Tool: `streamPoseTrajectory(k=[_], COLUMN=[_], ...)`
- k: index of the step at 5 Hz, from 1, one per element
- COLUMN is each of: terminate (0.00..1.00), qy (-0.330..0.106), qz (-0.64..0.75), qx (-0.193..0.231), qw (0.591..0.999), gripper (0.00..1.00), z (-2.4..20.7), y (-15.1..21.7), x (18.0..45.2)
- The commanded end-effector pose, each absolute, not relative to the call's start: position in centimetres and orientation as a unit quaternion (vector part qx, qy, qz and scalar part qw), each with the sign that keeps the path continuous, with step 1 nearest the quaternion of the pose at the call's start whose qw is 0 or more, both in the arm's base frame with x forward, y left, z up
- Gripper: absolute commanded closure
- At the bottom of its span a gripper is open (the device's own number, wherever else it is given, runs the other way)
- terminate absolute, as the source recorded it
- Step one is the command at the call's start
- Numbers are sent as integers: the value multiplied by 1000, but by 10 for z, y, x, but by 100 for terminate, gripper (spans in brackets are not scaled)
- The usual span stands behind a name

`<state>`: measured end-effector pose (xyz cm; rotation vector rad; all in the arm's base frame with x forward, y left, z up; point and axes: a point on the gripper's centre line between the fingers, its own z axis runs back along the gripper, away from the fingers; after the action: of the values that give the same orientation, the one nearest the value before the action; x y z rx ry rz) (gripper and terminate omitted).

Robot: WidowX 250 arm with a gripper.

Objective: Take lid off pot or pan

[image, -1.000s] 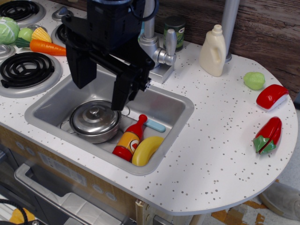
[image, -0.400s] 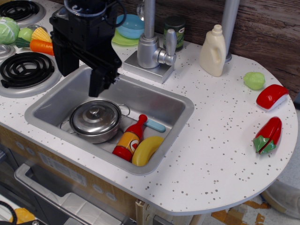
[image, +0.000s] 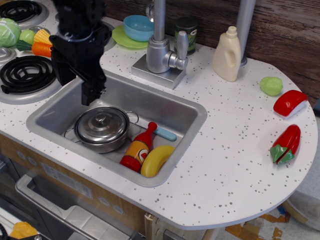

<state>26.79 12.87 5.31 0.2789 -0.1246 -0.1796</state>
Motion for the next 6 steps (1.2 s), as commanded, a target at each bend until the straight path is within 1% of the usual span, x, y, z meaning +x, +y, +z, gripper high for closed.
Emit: streamPoseTrajectory(k=[1,2,3,5,6], terminate=[0,0,0,0,0], qy=[-99,-115,-122,-131,-132], qz=[-110,-133,-154,-188,-189], qx=[121,115,96,43,24], qw=[982,978,976,972,973], gripper=[0,0,0,0,0], z=[28,9,2,1,-7], y=[148,150,146,137,137], x=[282,288,296,305,307])
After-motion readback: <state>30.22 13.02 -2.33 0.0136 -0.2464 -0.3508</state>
